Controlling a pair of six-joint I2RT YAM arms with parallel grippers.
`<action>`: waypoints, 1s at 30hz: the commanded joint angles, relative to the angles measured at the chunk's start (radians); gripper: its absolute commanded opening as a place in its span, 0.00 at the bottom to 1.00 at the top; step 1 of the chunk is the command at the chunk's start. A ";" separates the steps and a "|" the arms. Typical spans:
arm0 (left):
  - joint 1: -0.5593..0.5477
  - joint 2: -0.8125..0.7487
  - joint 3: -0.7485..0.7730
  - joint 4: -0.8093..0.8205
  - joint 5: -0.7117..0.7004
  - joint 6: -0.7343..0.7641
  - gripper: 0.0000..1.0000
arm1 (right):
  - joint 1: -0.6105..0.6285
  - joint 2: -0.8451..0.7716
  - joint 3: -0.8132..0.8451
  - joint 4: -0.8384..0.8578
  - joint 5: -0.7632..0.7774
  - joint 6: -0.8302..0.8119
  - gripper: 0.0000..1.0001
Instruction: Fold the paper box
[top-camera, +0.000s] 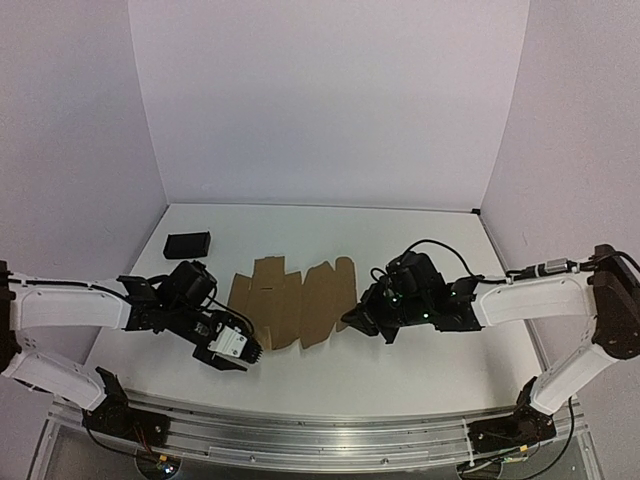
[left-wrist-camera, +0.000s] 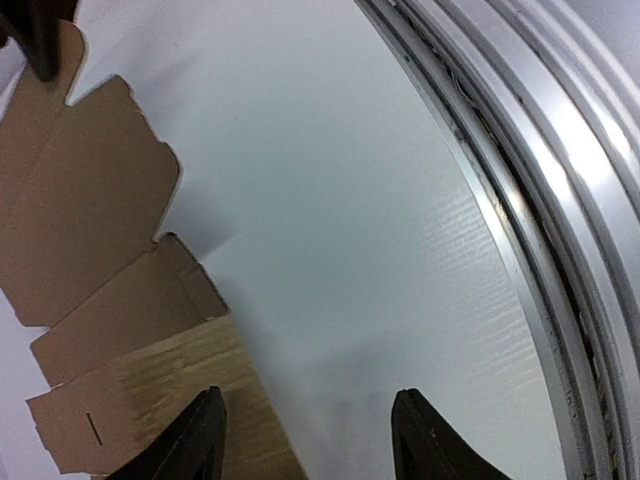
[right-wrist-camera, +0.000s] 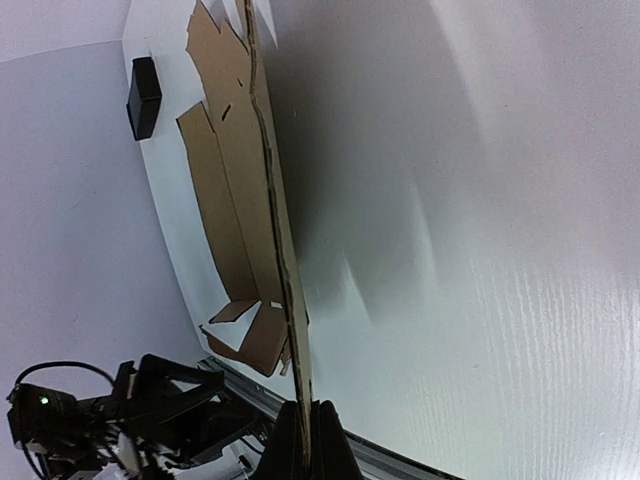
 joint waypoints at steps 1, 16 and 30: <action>0.012 -0.133 0.089 -0.093 0.120 -0.064 0.69 | 0.007 -0.066 0.032 -0.090 0.053 -0.011 0.00; 0.046 0.170 0.215 -0.154 0.019 -0.228 0.90 | 0.050 -0.094 0.080 -0.224 0.107 -0.056 0.00; 0.010 0.171 0.237 -0.236 0.175 -0.165 0.00 | 0.080 -0.122 0.094 -0.222 0.199 -0.019 0.00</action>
